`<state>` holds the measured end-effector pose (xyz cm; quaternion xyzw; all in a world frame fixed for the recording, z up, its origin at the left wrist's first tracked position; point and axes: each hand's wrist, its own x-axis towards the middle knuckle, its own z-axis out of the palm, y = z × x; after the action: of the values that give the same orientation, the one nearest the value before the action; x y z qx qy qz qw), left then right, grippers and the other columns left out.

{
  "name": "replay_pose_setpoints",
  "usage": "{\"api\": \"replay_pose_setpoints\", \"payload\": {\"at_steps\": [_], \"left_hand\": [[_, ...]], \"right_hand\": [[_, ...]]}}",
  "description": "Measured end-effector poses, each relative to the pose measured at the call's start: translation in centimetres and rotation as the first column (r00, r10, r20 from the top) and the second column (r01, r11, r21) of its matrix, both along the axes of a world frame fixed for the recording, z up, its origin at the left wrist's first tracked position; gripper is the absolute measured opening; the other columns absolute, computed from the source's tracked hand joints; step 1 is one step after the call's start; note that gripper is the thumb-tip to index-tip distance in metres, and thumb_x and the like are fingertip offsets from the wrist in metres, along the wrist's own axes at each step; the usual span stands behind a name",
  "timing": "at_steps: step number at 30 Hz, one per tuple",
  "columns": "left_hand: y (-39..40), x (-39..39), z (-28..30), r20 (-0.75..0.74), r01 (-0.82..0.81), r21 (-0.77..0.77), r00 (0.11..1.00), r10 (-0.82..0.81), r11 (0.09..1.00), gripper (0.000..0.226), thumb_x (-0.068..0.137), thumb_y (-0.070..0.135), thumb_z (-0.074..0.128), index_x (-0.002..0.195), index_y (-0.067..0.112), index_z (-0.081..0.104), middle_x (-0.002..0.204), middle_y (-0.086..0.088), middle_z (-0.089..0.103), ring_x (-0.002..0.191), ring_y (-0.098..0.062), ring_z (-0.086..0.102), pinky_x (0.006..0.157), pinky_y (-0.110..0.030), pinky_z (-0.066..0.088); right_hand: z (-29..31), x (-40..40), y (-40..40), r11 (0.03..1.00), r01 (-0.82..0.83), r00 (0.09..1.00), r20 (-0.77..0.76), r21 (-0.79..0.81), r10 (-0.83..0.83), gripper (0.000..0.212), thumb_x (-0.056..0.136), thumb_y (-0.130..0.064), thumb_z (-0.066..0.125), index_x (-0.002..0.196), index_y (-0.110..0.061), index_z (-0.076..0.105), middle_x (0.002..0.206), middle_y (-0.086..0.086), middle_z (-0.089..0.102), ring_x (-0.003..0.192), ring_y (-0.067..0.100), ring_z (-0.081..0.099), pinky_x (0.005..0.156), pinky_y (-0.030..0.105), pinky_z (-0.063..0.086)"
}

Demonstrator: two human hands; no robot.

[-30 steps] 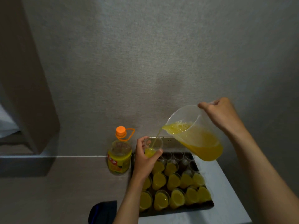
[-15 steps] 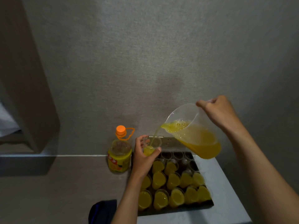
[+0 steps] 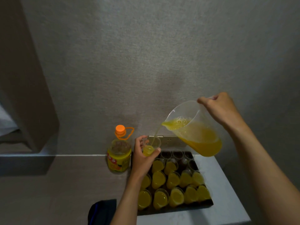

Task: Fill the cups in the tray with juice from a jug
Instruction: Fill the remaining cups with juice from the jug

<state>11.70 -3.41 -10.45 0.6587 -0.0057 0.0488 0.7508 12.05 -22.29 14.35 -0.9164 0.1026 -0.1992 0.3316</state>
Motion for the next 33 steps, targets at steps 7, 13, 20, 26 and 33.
{"api": "replay_pose_setpoints", "payload": {"at_steps": [7,13,20,26,33], "left_hand": [[0.0,0.0,0.0,-0.008,0.002,-0.004,1.0,-0.002,1.0,0.058,0.081,0.02,0.085,0.126,0.035,0.05,0.129,0.013,0.058,0.117,0.008,0.052,0.087,-0.013,0.043],[0.0,0.0,-0.1,-0.007,0.005,-0.009,1.0,-0.005,1.0,0.059,0.081,0.022,0.086,0.126,0.036,0.05,0.13,0.011,0.058,0.119,0.006,0.053,0.088,-0.015,0.043],[0.0,0.0,-0.2,0.004,-0.008,-0.007,1.0,0.008,1.0,0.058,0.08,0.02,0.087,0.122,0.039,0.051,0.127,0.012,0.059,0.12,0.001,0.054,0.085,-0.012,0.044],[0.0,-0.1,-0.3,0.002,-0.012,-0.019,1.0,0.012,1.0,0.059,0.08,0.02,0.087,0.122,0.039,0.05,0.128,0.008,0.059,0.121,-0.002,0.055,0.089,-0.018,0.045],[0.0,-0.2,-0.4,0.002,-0.018,-0.011,1.0,0.018,1.0,0.059,0.079,0.021,0.087,0.123,0.037,0.051,0.126,0.011,0.058,0.119,-0.001,0.054,0.09,-0.022,0.046]], "right_hand": [[0.4,0.0,0.2,1.0,0.019,1.0,-0.003,-0.013,-0.019,0.04,0.086,-0.03,0.069,0.057,-0.02,0.043,0.045,-0.007,0.033,0.038,0.013,0.029,0.051,0.033,0.029],[0.7,-0.2,0.5,0.999,0.022,1.0,-0.012,-0.04,-0.023,0.042,0.087,-0.031,0.068,0.056,-0.02,0.041,0.049,-0.002,0.035,0.04,0.014,0.031,0.052,0.034,0.028],[0.8,-0.3,0.5,1.0,0.014,1.0,-0.008,-0.027,-0.014,0.041,0.086,-0.03,0.068,0.056,-0.02,0.042,0.049,-0.002,0.033,0.042,0.016,0.029,0.052,0.034,0.027],[0.9,-0.3,0.5,1.0,-0.006,1.0,-0.009,-0.009,0.006,0.041,0.086,-0.03,0.069,0.055,-0.02,0.044,0.044,-0.006,0.032,0.039,0.014,0.028,0.052,0.033,0.028],[1.2,-0.5,0.4,0.999,-0.012,1.0,-0.006,-0.03,0.012,0.04,0.087,-0.03,0.068,0.057,-0.019,0.044,0.048,-0.003,0.033,0.046,0.019,0.031,0.052,0.032,0.028]]}}
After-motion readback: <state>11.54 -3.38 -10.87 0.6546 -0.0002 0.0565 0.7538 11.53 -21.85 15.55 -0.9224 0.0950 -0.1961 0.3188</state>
